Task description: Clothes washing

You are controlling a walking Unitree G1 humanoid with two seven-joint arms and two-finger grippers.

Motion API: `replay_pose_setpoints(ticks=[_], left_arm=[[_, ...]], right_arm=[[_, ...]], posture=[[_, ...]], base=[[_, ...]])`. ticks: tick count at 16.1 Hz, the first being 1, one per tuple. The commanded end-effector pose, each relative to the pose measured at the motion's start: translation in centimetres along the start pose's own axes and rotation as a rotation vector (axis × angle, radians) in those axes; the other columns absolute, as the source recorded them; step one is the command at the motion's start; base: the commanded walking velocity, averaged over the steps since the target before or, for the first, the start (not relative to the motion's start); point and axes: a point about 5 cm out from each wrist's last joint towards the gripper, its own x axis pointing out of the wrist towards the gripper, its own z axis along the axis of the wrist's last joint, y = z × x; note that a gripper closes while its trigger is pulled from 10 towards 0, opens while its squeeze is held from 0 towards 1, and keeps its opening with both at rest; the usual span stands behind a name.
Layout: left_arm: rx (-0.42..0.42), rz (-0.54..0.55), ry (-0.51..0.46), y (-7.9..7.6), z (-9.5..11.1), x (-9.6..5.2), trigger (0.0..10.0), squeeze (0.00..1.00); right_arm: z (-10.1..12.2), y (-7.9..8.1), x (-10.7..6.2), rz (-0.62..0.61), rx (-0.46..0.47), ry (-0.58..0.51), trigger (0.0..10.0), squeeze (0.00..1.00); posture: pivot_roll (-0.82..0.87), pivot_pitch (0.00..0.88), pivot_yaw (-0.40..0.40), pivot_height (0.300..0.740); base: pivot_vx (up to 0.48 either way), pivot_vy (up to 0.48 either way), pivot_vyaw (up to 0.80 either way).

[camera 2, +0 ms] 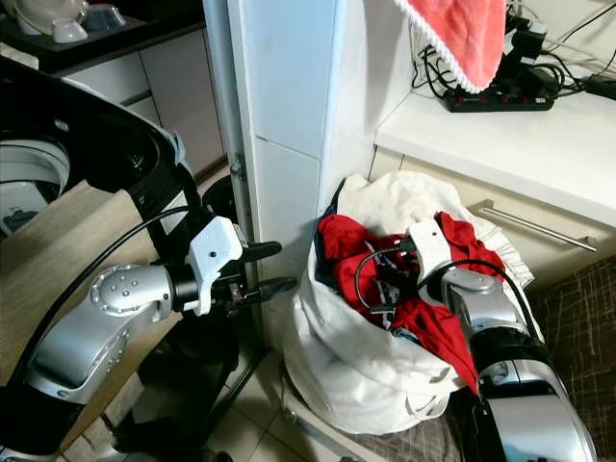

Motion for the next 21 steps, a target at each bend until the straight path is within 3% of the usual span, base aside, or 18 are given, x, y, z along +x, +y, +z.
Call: replay_pose_setpoints(ticks=[1,10,21], left_arm=[[0.019,-0.003,0.004,-0.1,0.3,-0.2,10.0,0.00],[0.014,-0.008,0.008,-0.1,0.3,-0.2,10.0,0.00],[0.021,0.002,0.013,0.0,0.2,-0.1,10.0,0.00]], right_arm=[[0.2,0.1,0.1,0.012,0.005,-0.003,0.0,0.00],[0.3,-0.3,-0.1,0.039,0.001,-0.014,0.0,0.00],[2.0,-0.5,-0.9,0.160,0.178,-0.150,0.0,0.00]], posture=[[-0.06,0.000,0.014,0.740],[-0.07,0.000,0.015,0.740],[-0.06,0.000,0.010,0.740]], base=[[0.000,0.000,0.00],[0.000,0.000,0.00],[0.000,0.000,0.00]])
